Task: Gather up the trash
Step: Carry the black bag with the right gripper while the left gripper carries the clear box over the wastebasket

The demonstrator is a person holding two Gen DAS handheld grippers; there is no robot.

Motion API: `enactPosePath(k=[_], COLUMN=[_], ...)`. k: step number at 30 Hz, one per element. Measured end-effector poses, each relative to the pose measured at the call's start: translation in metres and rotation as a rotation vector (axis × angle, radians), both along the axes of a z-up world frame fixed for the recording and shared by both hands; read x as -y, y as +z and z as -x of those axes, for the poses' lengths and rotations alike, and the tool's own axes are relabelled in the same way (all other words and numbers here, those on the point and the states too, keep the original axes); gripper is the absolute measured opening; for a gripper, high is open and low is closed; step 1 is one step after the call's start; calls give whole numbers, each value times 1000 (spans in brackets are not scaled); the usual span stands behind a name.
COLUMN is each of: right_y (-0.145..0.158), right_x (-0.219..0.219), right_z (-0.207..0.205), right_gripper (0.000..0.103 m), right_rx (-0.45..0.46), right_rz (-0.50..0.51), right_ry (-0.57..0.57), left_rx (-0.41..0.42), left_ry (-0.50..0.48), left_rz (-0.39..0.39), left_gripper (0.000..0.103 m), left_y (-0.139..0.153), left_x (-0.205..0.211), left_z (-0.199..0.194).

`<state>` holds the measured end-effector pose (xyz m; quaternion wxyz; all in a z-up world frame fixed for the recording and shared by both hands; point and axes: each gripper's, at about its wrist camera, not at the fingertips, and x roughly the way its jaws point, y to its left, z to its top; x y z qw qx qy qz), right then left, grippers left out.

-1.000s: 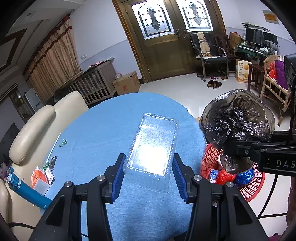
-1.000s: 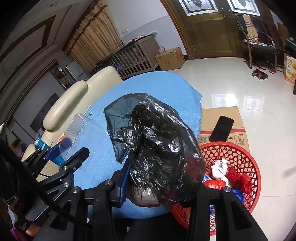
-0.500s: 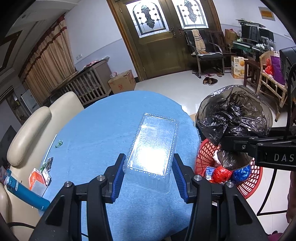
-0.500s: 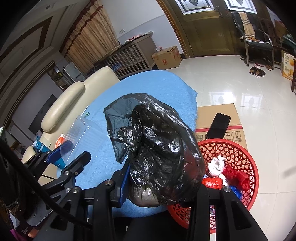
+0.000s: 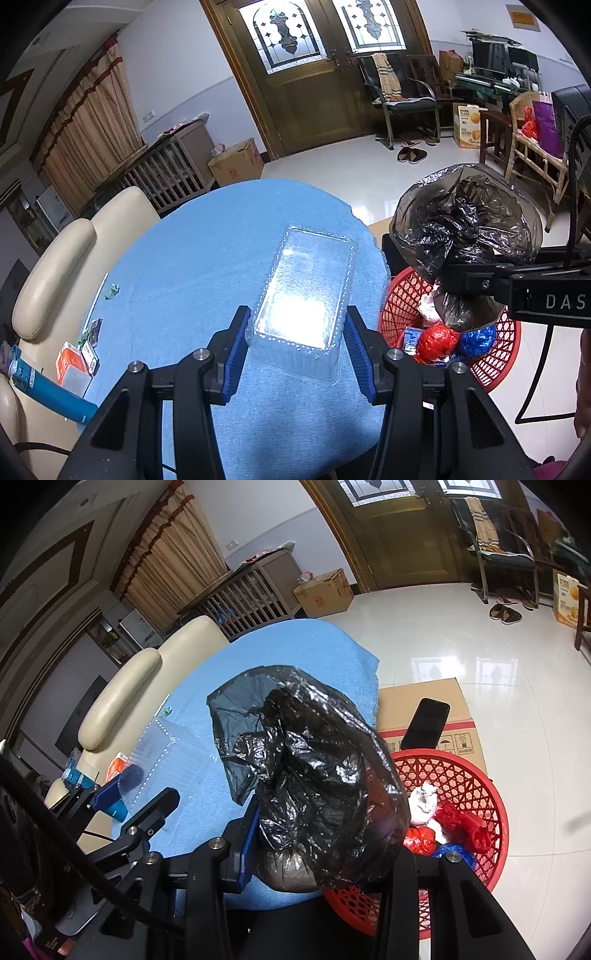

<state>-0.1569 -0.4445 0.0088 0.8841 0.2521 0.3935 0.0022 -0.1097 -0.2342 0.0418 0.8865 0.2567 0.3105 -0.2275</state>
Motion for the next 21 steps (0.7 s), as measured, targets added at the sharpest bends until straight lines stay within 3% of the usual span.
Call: enactPosePath(k=[21], right_y=[-9], right_x=[6], right_z=[3], right_gripper=[43], right_rx=[-22], right_rz=[-23], right_ry=[-33], left_rx=[-19], left_ry=[-36], left_rz=[-27], left_gripper=[52], left_y=[-6], left_x=[16], left_z=[1])
